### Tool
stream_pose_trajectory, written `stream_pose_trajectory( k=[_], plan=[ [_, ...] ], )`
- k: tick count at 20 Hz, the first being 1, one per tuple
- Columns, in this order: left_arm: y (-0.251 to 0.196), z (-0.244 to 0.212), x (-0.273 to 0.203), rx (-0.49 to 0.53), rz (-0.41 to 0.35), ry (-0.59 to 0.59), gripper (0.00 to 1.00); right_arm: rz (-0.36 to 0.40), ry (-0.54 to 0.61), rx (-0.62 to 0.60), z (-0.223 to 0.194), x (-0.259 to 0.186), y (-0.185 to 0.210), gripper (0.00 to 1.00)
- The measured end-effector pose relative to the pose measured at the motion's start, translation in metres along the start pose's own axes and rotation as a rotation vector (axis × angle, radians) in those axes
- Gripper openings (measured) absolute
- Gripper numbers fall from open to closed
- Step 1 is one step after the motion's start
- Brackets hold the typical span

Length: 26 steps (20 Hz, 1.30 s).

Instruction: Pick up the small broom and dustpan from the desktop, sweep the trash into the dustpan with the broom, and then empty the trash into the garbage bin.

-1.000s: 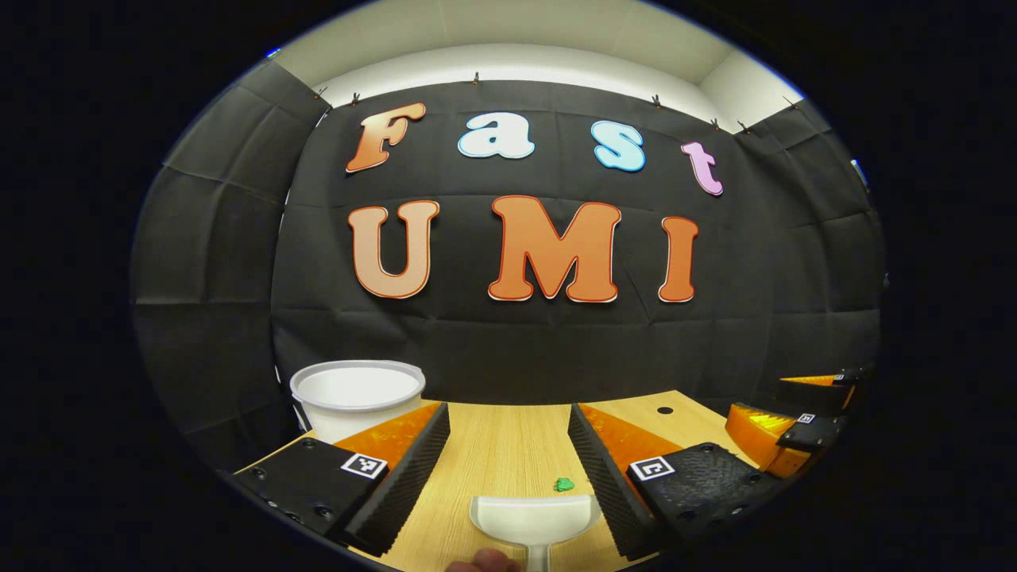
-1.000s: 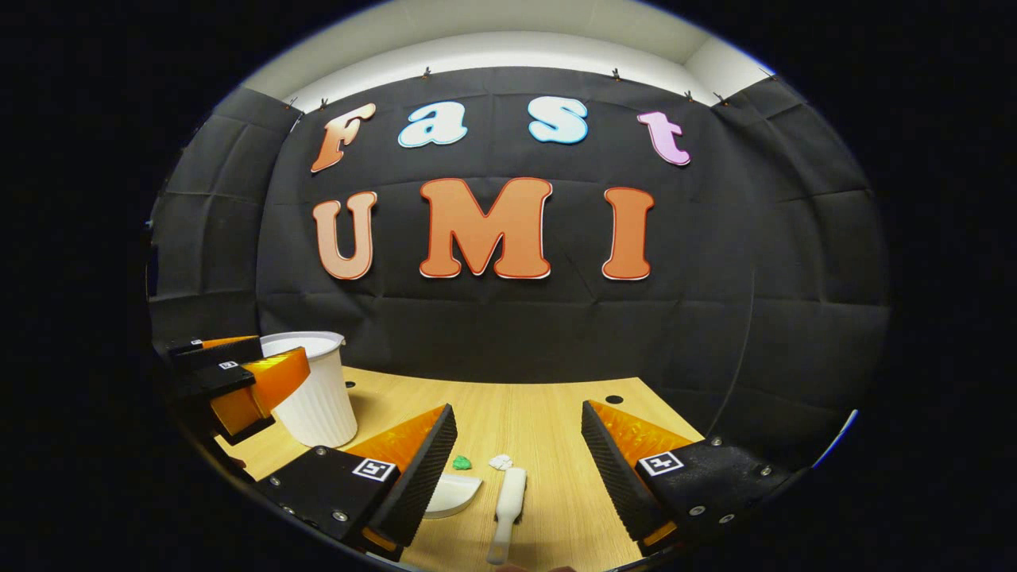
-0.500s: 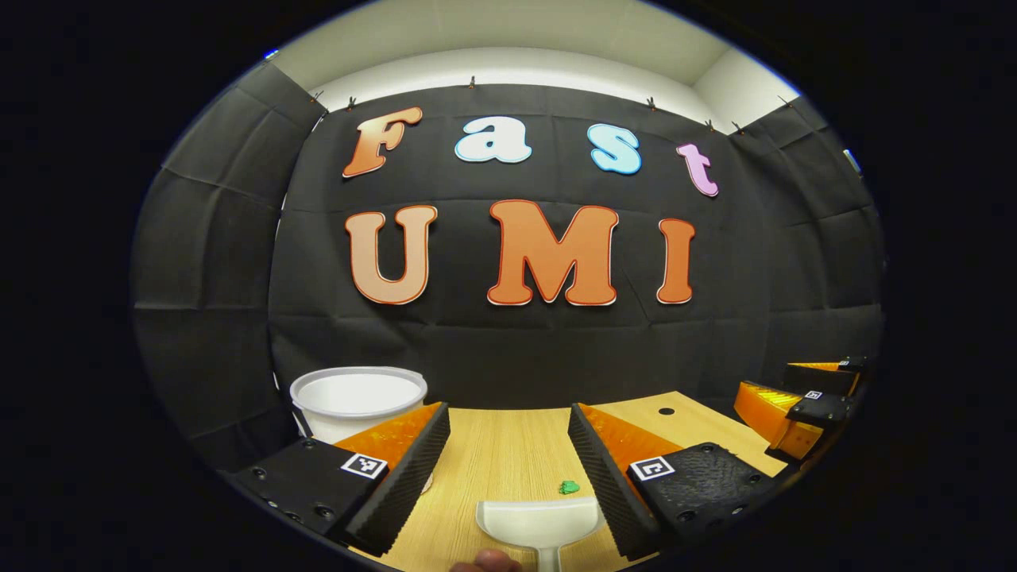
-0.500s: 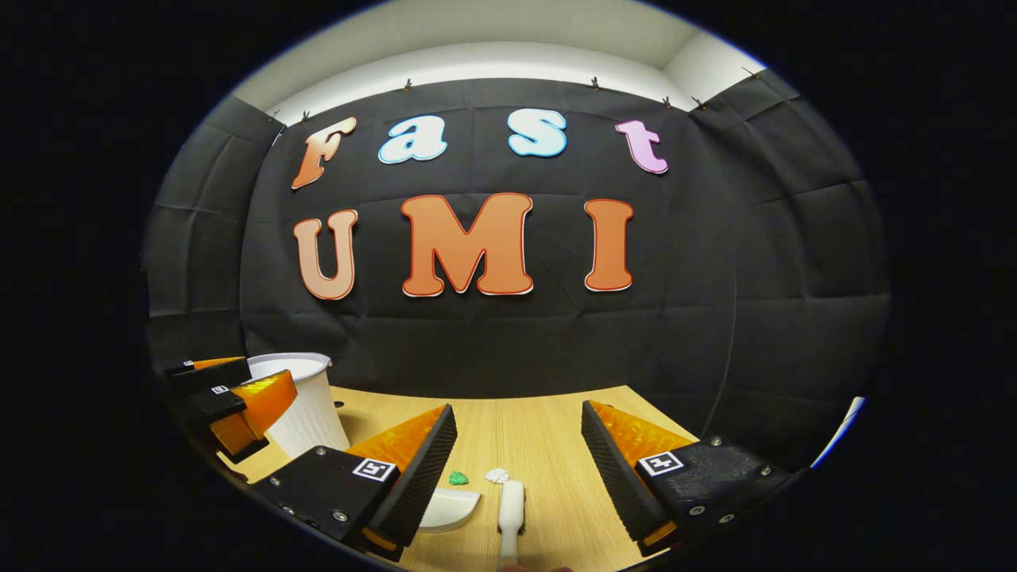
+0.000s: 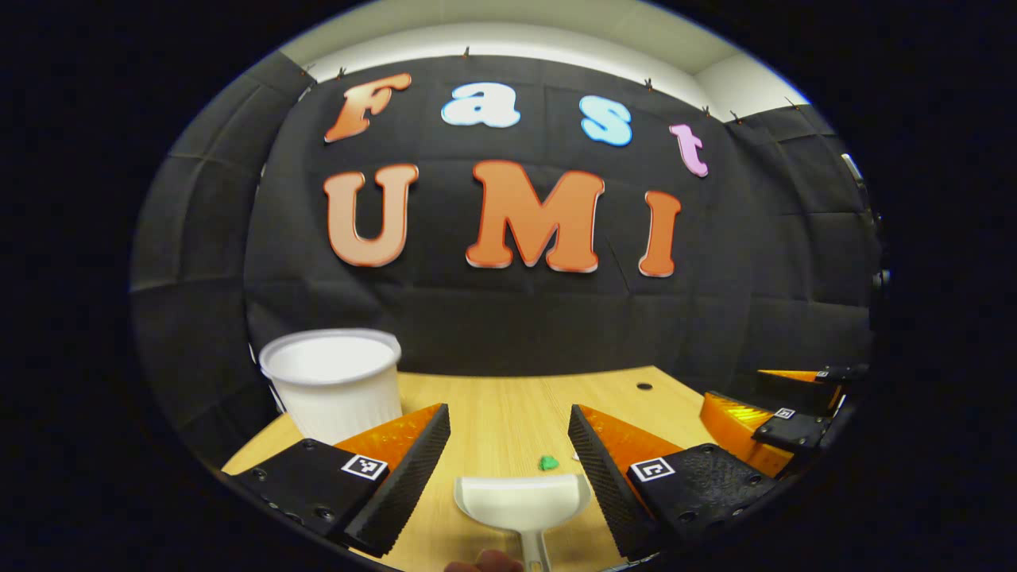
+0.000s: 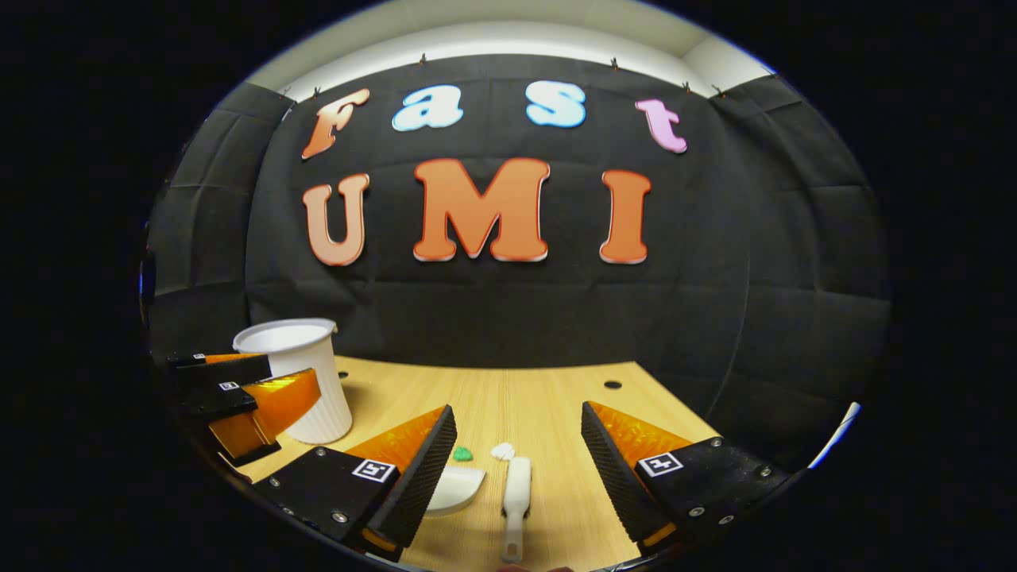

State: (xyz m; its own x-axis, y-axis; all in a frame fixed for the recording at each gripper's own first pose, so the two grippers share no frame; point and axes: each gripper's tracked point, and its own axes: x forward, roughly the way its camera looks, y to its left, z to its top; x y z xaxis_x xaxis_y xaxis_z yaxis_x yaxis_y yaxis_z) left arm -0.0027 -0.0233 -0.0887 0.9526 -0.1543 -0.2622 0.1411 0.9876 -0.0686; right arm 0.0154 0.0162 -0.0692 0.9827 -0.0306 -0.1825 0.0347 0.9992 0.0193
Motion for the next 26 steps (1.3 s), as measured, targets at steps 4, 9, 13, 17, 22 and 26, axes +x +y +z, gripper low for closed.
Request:
stream_pose_trajectory(
  k=[4, 9, 13, 17, 22, 26],
  plan=[
    [-0.009, -0.104, 0.016, -0.053, -0.045, 0.372, 0.95, -0.023, 0.265, 0.017, -0.072, 0.019, -0.002, 0.95],
    [-0.007, -0.146, 0.01, -0.097, -0.068, 0.675, 0.98, -0.09, 0.45, 0.018, -0.129, 0.024, -0.005, 0.96],
    [-0.009, -0.148, 0.003, -0.08, -0.09, 0.785, 0.98, -0.1, 0.548, -0.012, -0.156, 0.026, -0.004, 0.95],
    [-0.01, -0.152, -0.001, -0.11, -0.075, 0.888, 0.98, -0.051, 0.653, -0.044, -0.181, 0.037, -0.002, 0.96],
    [-0.015, -0.158, -0.004, -0.196, -0.001, 1.013, 0.97, 0.038, 0.792, -0.072, -0.203, 0.063, -0.006, 0.96],
    [-0.017, -0.162, -0.003, -0.208, 0.033, 1.08, 0.96, 0.079, 0.871, -0.124, -0.217, 0.075, -0.011, 0.95]
  ],
)
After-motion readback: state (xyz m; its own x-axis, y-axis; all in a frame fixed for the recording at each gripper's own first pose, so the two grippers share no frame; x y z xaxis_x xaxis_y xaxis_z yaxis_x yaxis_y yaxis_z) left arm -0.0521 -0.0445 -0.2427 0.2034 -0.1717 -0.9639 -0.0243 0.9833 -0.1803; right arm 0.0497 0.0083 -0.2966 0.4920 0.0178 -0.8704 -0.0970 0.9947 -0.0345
